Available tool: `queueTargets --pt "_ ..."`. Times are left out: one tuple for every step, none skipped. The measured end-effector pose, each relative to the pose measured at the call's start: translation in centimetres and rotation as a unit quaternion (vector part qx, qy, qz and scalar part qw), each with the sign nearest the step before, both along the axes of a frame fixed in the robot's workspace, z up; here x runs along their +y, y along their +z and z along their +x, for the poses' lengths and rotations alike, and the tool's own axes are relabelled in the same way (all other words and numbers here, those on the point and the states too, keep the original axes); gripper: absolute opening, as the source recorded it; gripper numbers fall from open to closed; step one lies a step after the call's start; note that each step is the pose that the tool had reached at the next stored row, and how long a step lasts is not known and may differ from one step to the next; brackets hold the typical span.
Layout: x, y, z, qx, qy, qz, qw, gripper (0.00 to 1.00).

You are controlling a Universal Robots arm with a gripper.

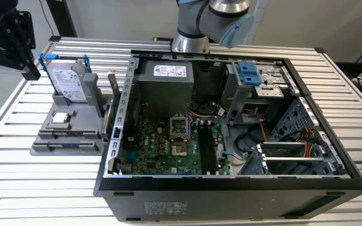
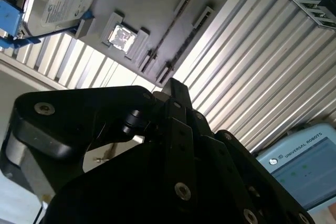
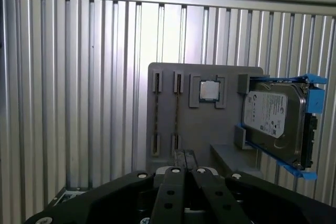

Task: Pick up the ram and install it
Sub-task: 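Pick up the ram and move it above insertion slot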

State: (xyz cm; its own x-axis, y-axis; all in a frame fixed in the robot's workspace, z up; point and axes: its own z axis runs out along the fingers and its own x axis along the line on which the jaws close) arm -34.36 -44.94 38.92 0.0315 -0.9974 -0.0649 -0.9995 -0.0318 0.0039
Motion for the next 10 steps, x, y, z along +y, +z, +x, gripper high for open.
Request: queueTargets --pt "0.00 0.00 0.00 0.0000 0.000 0.0000 1.00000 0.00" --pt "0.00 0.00 0.00 0.0000 0.000 0.0000 1.00000 0.00" --pt "0.00 0.00 0.00 0.0000 0.000 0.0000 1.00000 1.00" --pt "0.00 -0.01 0.00 0.0000 0.000 0.0000 1.00000 1.00" --pt "0.00 -0.01 0.00 0.0000 0.000 0.0000 1.00000 1.00" --pt "0.00 0.00 0.00 0.0000 0.000 0.0000 1.00000 1.00" --pt "0.00 -0.01 0.00 0.0000 0.000 0.0000 1.00000 1.00" --pt "0.00 -0.01 0.00 0.0000 0.000 0.0000 1.00000 1.00" --pt "0.00 -0.01 0.00 0.0000 0.000 0.0000 1.00000 1.00" --pt "0.00 -0.01 0.00 0.0000 0.000 0.0000 1.00000 1.00"
